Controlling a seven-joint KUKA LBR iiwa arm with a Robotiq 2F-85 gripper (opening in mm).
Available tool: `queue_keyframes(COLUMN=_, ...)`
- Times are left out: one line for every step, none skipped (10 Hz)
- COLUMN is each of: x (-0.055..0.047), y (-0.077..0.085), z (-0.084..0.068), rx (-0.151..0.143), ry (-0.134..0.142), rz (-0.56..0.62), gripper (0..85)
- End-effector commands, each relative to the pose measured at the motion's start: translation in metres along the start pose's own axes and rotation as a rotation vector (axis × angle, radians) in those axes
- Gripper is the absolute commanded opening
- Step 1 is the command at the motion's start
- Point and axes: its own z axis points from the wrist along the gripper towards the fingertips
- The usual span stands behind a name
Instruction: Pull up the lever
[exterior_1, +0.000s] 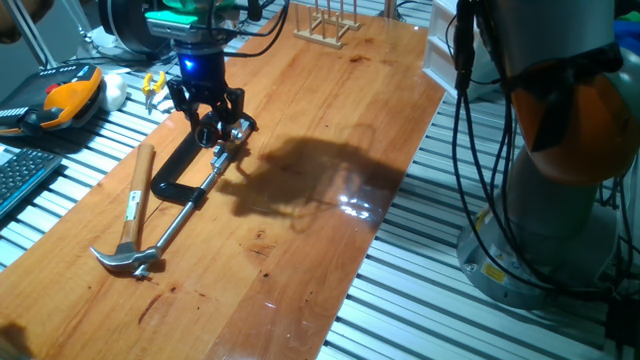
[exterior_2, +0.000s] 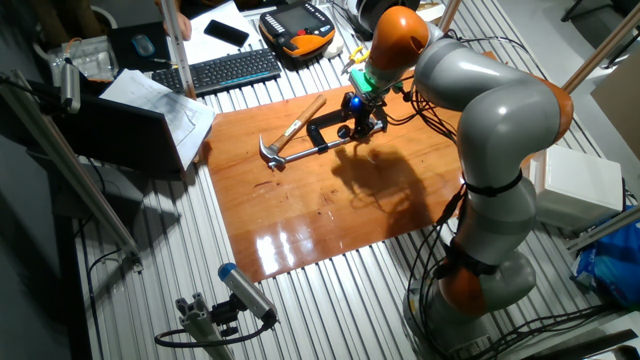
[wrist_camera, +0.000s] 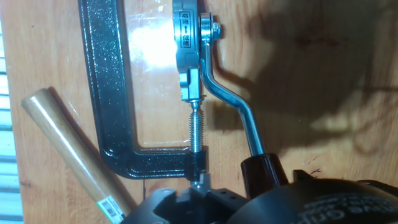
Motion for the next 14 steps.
queue_keyframes(x=0.000, y=-0.001, z=-0.001, rx=-0.004, ry=0.005, rz=-0.003, gripper=68.0)
queue_keyframes(x=0.001, y=-0.003, z=-0.001, rx=-0.005, ry=0.009, rz=-0.006, gripper=68.0)
queue_keyframes(x=0.002, y=-0.005, z=-0.002, rx=-0.003, ry=0.013, rz=-0.009, gripper=68.0)
queue_keyframes(x=0.004, y=-0.008, z=-0.002, rx=-0.003, ry=0.019, rz=-0.014, gripper=68.0)
queue_keyframes(x=0.006, y=-0.010, z=-0.002, rx=-0.006, ry=0.020, rz=-0.012, gripper=68.0)
queue_keyframes(x=0.009, y=-0.012, z=0.000, rx=-0.011, ry=0.012, rz=-0.012, gripper=68.0)
queue_keyframes(x=0.012, y=-0.014, z=0.003, rx=-0.016, ry=-0.001, rz=-0.010, gripper=68.0)
queue_keyframes(x=0.015, y=-0.015, z=0.006, rx=-0.021, ry=-0.009, rz=-0.007, gripper=68.0)
queue_keyframes(x=0.014, y=-0.014, z=0.006, rx=-0.023, ry=-0.008, rz=-0.006, gripper=68.0)
queue_keyframes(x=0.013, y=-0.014, z=0.005, rx=-0.021, ry=-0.008, rz=-0.007, gripper=68.0)
queue_keyframes(x=0.012, y=-0.013, z=0.005, rx=-0.020, ry=-0.006, rz=-0.012, gripper=68.0)
queue_keyframes(x=0.012, y=-0.013, z=0.005, rx=-0.019, ry=0.002, rz=-0.021, gripper=68.0)
queue_keyframes(x=0.012, y=-0.013, z=0.005, rx=-0.018, ry=-0.009, rz=-0.029, gripper=68.0)
queue_keyframes(x=0.012, y=-0.013, z=0.005, rx=-0.013, ry=-0.013, rz=-0.044, gripper=68.0)
